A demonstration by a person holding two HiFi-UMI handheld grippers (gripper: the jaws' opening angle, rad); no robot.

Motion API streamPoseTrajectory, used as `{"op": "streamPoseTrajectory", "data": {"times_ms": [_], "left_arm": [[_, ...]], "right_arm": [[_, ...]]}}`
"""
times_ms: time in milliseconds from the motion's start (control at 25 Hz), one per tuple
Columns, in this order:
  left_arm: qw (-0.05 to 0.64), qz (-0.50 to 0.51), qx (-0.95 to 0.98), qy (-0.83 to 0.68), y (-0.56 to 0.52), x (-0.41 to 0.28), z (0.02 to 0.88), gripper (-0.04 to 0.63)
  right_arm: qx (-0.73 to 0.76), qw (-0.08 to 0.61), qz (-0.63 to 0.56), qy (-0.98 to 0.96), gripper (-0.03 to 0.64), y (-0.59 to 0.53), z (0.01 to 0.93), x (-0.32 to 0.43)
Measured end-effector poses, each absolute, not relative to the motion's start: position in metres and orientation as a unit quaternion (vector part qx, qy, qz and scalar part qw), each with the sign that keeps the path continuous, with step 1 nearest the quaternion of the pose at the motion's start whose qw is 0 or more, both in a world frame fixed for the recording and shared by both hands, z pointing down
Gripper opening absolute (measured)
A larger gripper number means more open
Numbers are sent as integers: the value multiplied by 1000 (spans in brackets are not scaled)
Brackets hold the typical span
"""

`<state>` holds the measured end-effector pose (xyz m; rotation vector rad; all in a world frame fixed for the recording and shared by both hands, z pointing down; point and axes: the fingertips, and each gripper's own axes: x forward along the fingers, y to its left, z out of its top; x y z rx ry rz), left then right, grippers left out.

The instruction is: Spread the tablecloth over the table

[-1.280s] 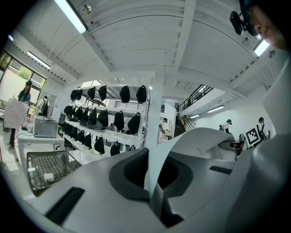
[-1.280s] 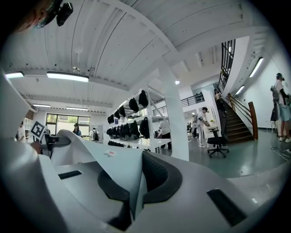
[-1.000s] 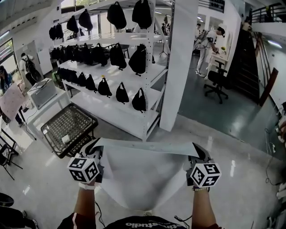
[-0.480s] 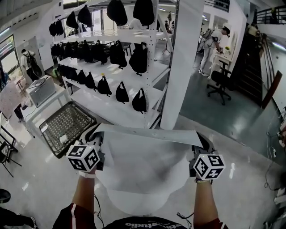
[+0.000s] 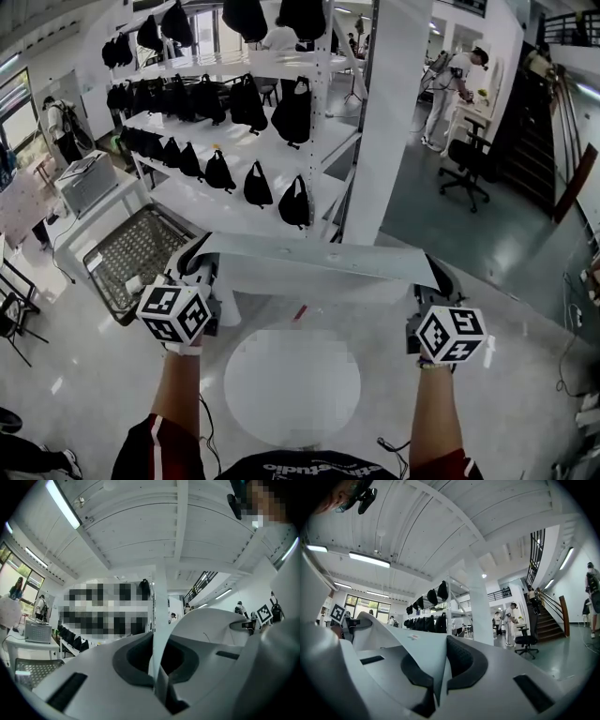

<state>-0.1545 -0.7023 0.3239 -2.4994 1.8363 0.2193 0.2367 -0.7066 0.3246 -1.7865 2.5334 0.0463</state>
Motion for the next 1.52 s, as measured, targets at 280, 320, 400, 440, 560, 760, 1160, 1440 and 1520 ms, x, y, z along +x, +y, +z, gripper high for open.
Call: {"op": "streamPoseTrajectory", "data": {"times_ms": [280, 320, 400, 440, 560, 760, 1160, 1440, 1520], "left_arm": [[-37, 62, -805, 589, -696, -158, 384, 18], [-46, 61, -805, 588, -695, -158, 394, 18], [-65, 55, -804, 589, -693, -159, 415, 18], [-76, 53, -803, 589, -691, -160, 425, 18], [-107, 54, -802, 585, -682, -160, 444, 18], [-105, 30, -806, 582, -665, -161, 453, 18], [-108, 17, -811, 574, -630, -171, 464, 18], [-127, 12, -815, 566, -594, -177, 487, 18], [-134, 9, -814, 565, -584, -180, 495, 18]], "right_arm": [[-571, -17, -19, 820, 26, -702, 376, 233], [-571, -25, -25, 820, 26, -701, 387, 233], [-569, -41, -41, 820, 26, -697, 409, 231], [-568, -47, -49, 820, 26, -695, 419, 231], [-566, -63, -64, 819, 26, -687, 441, 231], [-567, -57, -80, 818, 26, -677, 458, 230], [-574, -72, -101, 810, 26, -646, 480, 220], [-578, -86, -117, 803, 26, -607, 503, 213], [-577, -93, -120, 802, 26, -597, 508, 211]]}}
